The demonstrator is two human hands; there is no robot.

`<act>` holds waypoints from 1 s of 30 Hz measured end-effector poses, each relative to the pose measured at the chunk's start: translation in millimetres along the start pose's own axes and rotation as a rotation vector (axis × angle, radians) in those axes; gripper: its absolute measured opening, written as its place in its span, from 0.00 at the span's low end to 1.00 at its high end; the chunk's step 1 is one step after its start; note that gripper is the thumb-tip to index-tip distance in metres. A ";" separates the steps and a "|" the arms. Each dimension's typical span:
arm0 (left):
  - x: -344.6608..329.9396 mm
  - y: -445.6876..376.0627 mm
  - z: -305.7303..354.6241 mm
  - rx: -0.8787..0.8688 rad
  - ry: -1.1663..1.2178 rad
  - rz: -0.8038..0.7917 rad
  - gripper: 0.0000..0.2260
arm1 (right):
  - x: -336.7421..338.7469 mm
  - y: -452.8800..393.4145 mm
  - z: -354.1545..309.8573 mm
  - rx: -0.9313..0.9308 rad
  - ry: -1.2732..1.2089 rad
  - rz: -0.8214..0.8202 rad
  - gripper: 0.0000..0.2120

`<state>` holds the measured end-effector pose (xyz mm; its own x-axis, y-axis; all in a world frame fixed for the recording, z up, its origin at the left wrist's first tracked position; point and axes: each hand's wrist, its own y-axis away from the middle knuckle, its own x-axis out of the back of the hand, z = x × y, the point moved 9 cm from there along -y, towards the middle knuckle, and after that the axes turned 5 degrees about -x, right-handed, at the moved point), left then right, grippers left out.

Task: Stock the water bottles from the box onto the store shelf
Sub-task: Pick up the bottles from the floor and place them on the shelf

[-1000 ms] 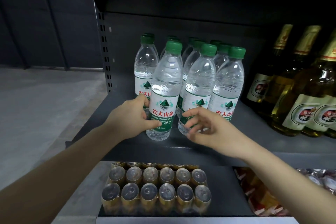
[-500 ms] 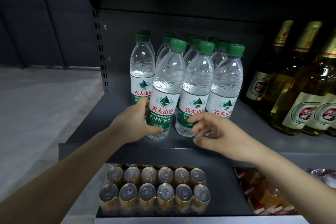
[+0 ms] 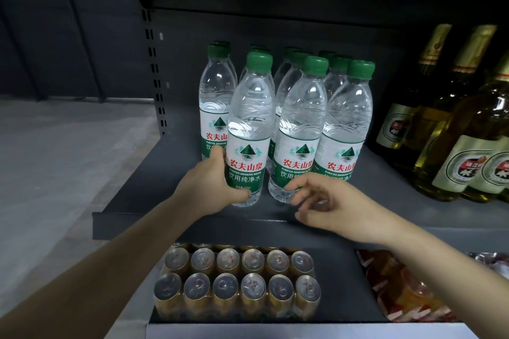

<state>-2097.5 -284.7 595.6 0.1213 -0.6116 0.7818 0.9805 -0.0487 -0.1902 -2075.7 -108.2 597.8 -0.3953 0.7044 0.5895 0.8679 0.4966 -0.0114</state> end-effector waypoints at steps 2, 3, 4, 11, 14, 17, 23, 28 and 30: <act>-1.1 -1.7 1.9 0.005 -0.003 0.012 0.29 | 0.2 0.4 0.4 -0.009 0.020 -0.014 0.17; -1.7 -2.4 3.1 0.005 -0.009 0.016 0.28 | 0.3 0.6 0.2 -0.012 0.033 -0.021 0.17; -2.2 -2.9 4.5 0.005 -0.015 0.021 0.28 | 0.3 0.8 -0.2 -0.015 0.045 -0.030 0.17; -6.5 -9.4 6.4 0.026 -0.028 0.062 0.26 | 1.3 0.4 4.3 -0.043 0.073 -0.058 0.16; -7.4 -10.6 7.6 0.029 -0.015 0.082 0.26 | 2.3 0.5 7.1 -0.052 0.086 -0.064 0.16; -7.3 -10.4 7.2 0.026 -0.010 0.110 0.26 | 3.4 1.8 9.5 -0.057 0.080 -0.062 0.15; -7.1 -9.3 6.7 0.017 0.007 0.148 0.27 | 2.0 3.5 12.4 -0.063 0.072 -0.067 0.15; -7.5 -2.0 3.7 0.037 -0.012 0.167 0.24 | -0.3 7.5 8.3 -0.045 0.068 -0.079 0.16; -7.7 2.1 3.5 0.047 -0.041 0.169 0.22 | 0.2 10.2 7.3 -0.040 0.070 -0.084 0.16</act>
<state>-2095.7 -277.4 591.3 0.2903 -0.5754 0.7646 0.9517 0.0900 -0.2936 -2069.1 -99.3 592.0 -0.4460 0.6236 0.6421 0.8446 0.5307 0.0713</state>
